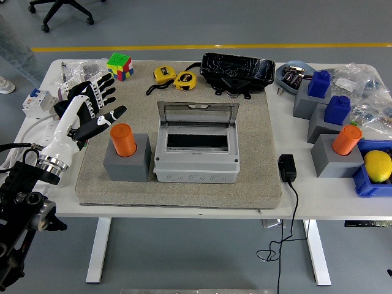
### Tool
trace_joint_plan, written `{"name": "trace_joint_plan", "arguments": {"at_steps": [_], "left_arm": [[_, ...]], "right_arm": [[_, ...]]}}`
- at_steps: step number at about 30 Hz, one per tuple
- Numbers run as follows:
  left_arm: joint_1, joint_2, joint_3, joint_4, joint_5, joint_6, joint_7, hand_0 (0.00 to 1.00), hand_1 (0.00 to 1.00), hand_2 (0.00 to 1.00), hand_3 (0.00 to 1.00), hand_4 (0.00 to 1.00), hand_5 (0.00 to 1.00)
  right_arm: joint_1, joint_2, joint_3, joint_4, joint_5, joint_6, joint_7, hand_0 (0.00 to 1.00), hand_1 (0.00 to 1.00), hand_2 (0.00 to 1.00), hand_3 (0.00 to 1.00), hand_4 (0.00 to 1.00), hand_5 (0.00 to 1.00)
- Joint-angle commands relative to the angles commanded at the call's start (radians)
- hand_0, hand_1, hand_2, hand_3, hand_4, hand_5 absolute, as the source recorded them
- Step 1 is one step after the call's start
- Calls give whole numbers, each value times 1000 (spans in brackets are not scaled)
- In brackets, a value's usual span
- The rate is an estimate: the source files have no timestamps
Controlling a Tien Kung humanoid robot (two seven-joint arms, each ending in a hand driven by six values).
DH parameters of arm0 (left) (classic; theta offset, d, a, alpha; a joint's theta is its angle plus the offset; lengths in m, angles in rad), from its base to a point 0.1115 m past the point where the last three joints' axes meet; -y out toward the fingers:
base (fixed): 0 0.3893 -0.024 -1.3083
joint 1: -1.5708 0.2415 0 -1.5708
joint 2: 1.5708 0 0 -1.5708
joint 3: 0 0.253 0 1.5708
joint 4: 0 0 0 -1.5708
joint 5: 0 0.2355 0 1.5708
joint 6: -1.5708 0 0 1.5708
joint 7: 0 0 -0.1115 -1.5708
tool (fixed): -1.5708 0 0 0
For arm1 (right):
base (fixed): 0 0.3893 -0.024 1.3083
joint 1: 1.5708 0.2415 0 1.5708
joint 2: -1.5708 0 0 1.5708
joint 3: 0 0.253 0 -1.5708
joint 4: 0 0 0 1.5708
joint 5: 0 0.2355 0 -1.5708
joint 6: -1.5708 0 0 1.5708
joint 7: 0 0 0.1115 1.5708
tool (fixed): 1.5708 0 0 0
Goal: Fetch the battery,place it into the box,close the lid of the box
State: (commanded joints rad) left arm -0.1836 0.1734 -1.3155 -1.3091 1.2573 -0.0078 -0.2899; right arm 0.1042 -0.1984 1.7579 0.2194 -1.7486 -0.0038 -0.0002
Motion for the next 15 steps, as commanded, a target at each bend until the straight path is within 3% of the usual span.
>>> {"name": "trace_joint_plan", "arguments": {"at_steps": [1,7,8,14,15], "left_arm": [[-1,-1,1,2,-1,1,-1,769,880,879,868,998,468],[-10,-1,3,36,-5,-3,-4,769,880,879,868,998,468],[-11,-1,3,45,-3,-6,-1,762,849,820,862,998,468],[-10,-8,5,79,5,-34,18,762,849,820,862,998,468],[-9,-9,5,82,5,-36,19,769,857,881,885,998,500]], "right_arm": [[0,0,0,0,0,0,0,816,761,761,830,998,998],[0,0,-7,1,7,1,0,816,761,761,830,998,998],[0,0,-8,1,8,1,0,815,759,758,830,998,998],[0,0,-9,1,9,1,-1,815,759,758,830,998,998],[0,0,-8,1,8,1,-1,814,758,756,826,998,998]]}}
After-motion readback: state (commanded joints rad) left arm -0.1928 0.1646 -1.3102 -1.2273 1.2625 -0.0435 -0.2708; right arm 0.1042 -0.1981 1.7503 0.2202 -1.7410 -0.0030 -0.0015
